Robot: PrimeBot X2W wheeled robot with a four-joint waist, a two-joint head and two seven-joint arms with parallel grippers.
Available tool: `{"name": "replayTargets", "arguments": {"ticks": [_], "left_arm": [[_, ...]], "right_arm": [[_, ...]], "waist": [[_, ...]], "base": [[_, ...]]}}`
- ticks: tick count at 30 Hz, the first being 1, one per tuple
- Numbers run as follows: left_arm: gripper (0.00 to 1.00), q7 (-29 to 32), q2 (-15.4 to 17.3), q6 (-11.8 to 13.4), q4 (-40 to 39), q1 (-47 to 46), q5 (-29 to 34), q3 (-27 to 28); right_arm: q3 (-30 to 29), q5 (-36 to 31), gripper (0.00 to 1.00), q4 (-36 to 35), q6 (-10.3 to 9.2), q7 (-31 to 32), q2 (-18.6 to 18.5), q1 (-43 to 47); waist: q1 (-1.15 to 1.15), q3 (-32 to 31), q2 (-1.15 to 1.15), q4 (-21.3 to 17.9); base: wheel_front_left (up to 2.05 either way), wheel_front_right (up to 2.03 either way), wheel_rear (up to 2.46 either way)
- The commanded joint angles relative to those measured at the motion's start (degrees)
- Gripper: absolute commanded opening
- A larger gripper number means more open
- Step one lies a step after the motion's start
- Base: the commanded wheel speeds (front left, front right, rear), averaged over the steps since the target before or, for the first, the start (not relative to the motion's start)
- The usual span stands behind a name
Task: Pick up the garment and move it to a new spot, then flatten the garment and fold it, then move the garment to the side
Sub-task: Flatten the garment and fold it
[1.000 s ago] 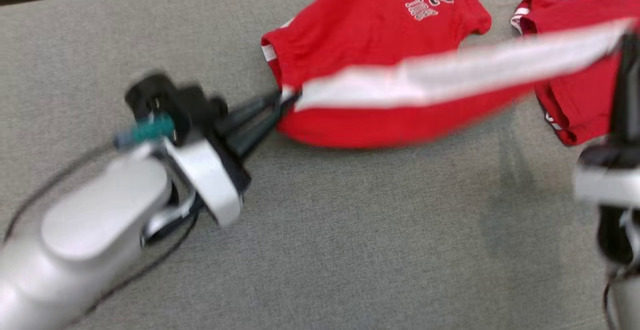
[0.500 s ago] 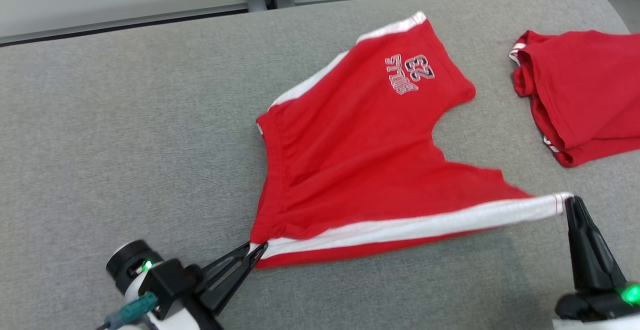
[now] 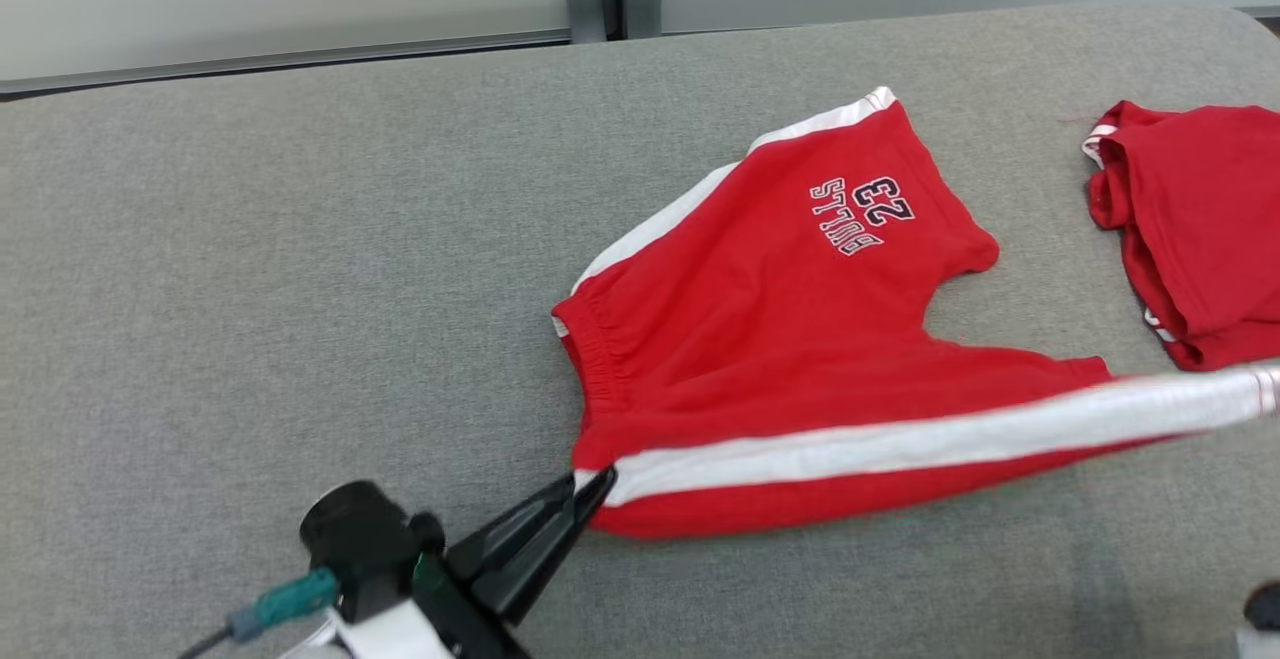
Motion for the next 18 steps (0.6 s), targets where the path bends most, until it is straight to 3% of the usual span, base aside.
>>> {"name": "replayTargets", "arguments": {"ticks": [1,11,18], "left_arm": [[0.00,0.04,-1.16,-0.90,1.67,-2.02,-1.69,0.42],[0.00,6.35,-9.19,-3.36,11.20,-12.86,-14.25,1.68],[0.00,9.53,-11.51,-3.80,17.00,-20.02,-22.97,3.93]], "right_arm": [[-0.30,-0.28,0.00,1.49,-0.01,2.06,-0.03,-3.62],[0.03,-1.66,0.00,16.22,-0.01,12.80,-1.17,-26.27],[5.45,-1.61,0.00,27.20,-0.01,16.00,-2.33,-42.13]], "waist": [[0.00,0.09,0.00,0.47],[0.00,3.91,0.00,3.73],[0.00,8.21,0.00,5.00]], "base": [[0.00,0.00,0.00],[0.00,0.00,0.00],[0.00,0.00,0.00]]}}
